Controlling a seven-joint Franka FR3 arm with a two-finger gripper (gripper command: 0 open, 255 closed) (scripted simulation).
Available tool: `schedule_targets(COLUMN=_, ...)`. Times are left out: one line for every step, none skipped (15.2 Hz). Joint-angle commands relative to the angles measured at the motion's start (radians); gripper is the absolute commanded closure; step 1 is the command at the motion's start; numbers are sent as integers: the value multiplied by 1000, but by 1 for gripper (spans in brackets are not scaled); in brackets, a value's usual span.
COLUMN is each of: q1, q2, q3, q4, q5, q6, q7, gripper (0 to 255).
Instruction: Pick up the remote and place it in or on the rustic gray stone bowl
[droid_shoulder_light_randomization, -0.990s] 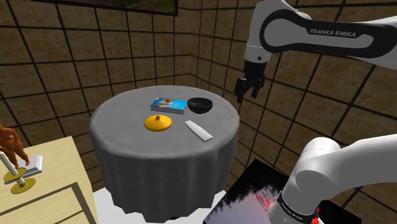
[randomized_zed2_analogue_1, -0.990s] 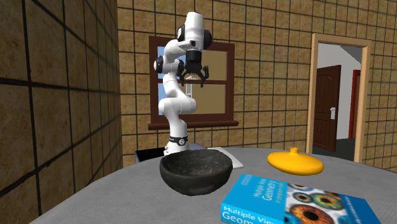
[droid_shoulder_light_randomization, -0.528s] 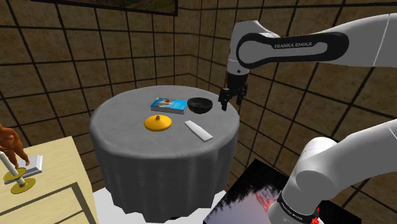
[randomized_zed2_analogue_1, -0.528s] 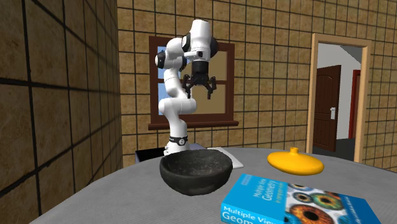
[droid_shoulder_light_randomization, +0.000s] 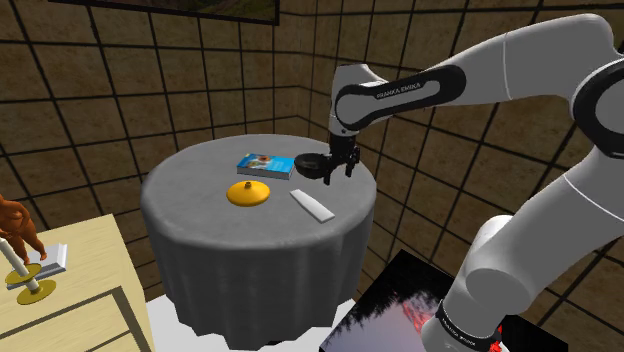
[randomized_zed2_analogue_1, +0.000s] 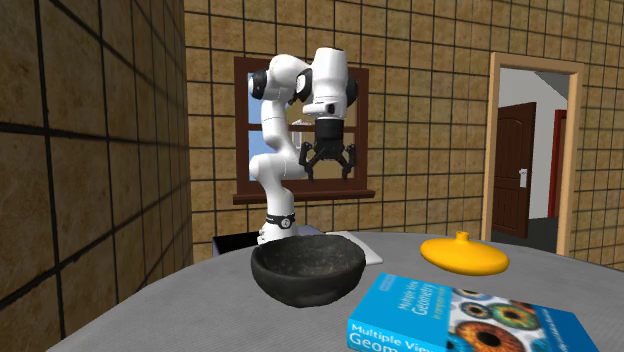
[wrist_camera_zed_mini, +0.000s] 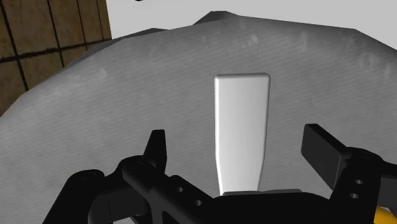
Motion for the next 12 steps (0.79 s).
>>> schedule_targets(q1=4, q2=67, q3=-1, q4=12, q5=8, q6=54, q7=-1, gripper=0)
schedule_targets(q1=6, q2=105, q3=-2, q4=26, q5=13, q6=76, q7=-2, gripper=0)
schedule_targets(q1=8, q2=143, q3=-3, q4=41, q5=18, q6=97, q7=-4, gripper=0)
schedule_targets(q1=10, q2=181, q3=-3, q4=58, q5=23, q6=117, q7=-6, gripper=0)
schedule_targets(q1=11, q2=219, q3=-4, q4=76, q5=28, q6=136, q7=-9, gripper=0)
schedule_targets(q1=12, q2=258, q3=-4, q4=96, q5=34, q6=154, q7=-11, gripper=0)
schedule_targets(q1=13, q2=296, q3=-3, q4=116, q5=39, q6=171, q7=-14, gripper=0)
schedule_targets(q1=14, q2=335, q3=-3, q4=138, q5=45, q6=186, q7=-17, gripper=0)
schedule_targets(q1=15, q2=374, q3=-2, q4=161, q5=51, q6=200, q7=-19, gripper=0)
schedule_targets(q1=15, q2=413, q3=-1, q4=186, q5=57, q6=213, q7=-22, gripper=0)
schedule_targets(q1=15, q2=413, q3=-1, q4=186, q5=57, q6=213, q7=-22, gripper=0)
schedule_targets(q1=15, q2=420, q3=-1, q4=180, q5=58, q6=226, q7=-23, gripper=0)
